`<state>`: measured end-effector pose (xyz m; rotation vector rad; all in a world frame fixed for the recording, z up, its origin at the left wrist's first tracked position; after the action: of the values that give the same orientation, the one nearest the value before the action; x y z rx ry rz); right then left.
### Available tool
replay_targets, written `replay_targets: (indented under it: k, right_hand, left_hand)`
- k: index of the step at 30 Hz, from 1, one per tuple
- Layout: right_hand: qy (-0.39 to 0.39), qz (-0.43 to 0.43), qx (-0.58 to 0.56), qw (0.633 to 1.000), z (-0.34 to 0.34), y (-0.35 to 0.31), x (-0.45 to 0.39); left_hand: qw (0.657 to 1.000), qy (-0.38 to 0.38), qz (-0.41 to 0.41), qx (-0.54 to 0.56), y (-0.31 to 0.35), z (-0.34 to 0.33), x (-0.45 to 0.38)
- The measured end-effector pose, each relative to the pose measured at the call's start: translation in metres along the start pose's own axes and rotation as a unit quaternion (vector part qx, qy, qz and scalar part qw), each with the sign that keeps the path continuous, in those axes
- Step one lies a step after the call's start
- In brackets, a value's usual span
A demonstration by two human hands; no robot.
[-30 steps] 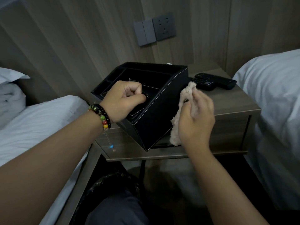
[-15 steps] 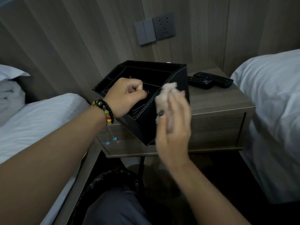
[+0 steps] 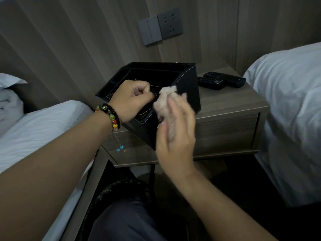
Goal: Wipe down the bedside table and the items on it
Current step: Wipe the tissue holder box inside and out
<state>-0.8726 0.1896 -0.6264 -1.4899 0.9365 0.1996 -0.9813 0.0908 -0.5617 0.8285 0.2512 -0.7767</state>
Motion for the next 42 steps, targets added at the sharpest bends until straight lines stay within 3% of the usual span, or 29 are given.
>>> replay_targets:
  k: [5,9,11,18,24,32,35,37,42]
  right_hand:
    - [-0.051,0.093,0.015,0.994,-0.017,-0.017,0.030]
    - [0.021,-0.060,0.027,0.998,0.017,0.037,0.000]
    - [0.031,-0.084,0.026,0.996,0.018,0.041,0.002]
    - [-0.043,0.077,0.005,0.996,-0.013,-0.004,0.026]
    - [0.010,-0.066,0.004,0.998,0.012,0.040,0.010]
    - [-0.040,0.079,0.006,0.996,-0.003,0.002,0.010]
    - [0.019,-0.041,0.001,0.999,0.020,0.036,-0.010]
    - [0.041,-0.077,0.003,0.996,0.024,0.043,-0.013]
    - [-0.008,0.047,0.011,0.999,0.001,-0.002,-0.008]
  left_hand:
    - [1.000,-0.009,-0.001,0.018,-0.001,0.000,0.000]
    - [1.000,0.005,0.005,-0.009,0.001,0.003,0.002]
    - [1.000,0.003,0.006,-0.009,0.001,0.002,0.001]
    - [1.000,-0.002,-0.007,0.000,0.000,0.000,0.000]
    - [1.000,0.005,0.000,-0.015,-0.001,0.002,0.000]
    - [1.000,0.009,-0.006,-0.018,0.002,0.003,0.000]
    - [1.000,0.012,0.003,-0.025,-0.001,0.004,-0.001]
    - [1.000,0.011,0.006,-0.028,-0.003,0.004,-0.002]
    - [1.000,0.007,-0.006,-0.018,-0.004,0.003,-0.003]
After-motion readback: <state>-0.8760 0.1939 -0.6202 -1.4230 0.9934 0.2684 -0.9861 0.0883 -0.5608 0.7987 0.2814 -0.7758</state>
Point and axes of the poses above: each hand's wrist, its own x-axis away from the middle knuckle, its own z-axis out of the back of the hand, y = z × x, the point moved 10 cm from there along -x, towards the middle knuckle, and after that the axes turned 10 degrees about -z, right-handed, at the moved point
